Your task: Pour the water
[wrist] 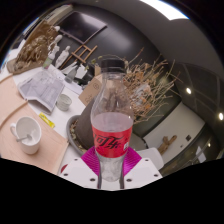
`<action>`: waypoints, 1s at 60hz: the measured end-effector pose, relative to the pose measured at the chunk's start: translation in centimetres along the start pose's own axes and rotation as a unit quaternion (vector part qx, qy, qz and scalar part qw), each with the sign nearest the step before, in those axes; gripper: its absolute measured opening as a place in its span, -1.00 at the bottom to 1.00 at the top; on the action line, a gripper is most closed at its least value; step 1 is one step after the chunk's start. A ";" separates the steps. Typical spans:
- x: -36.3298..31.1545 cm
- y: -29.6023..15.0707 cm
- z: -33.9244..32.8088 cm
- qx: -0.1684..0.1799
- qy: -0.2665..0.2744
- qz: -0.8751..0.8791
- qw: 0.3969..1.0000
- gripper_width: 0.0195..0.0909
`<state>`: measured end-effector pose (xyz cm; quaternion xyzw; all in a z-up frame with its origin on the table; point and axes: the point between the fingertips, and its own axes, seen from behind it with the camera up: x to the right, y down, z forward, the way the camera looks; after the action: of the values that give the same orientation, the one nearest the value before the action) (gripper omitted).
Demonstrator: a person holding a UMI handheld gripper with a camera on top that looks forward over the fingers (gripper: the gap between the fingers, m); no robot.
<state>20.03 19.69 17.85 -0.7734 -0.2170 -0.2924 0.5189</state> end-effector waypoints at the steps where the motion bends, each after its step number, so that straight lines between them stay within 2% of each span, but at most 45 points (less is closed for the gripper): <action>1: -0.2 0.2 0.1 -0.003 -0.010 0.027 1.000 -0.87; 8: -2.4 2.2 0.7 -0.025 -0.074 0.189 0.979 -0.87; 19: -5.7 3.9 1.8 -0.011 -0.148 0.309 0.939 -0.87; 25: -7.7 4.8 2.3 -0.004 -0.168 0.324 0.931 -0.86; 35: -10.4 7.1 2.8 -0.017 -0.186 0.343 0.920 -0.81; 38: -10.2 7.0 2.6 0.000 -0.179 0.342 0.922 -0.75; 46: -10.2 7.2 2.2 0.012 -0.176 0.339 0.924 -0.38; 50: -10.1 7.4 2.0 0.003 -0.174 0.339 0.925 -0.19; 52: -10.0 7.5 1.7 -0.003 -0.173 0.341 0.924 0.02; 56: -9.5 7.0 0.8 -0.008 -0.171 0.343 0.924 0.60; 58: -9.0 7.0 0.2 -0.014 -0.166 0.342 0.925 0.78; 60: -8.6 6.6 -0.7 -0.018 -0.161 0.340 0.926 0.85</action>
<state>17.77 16.32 7.72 -0.8467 -0.0164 0.0263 0.5312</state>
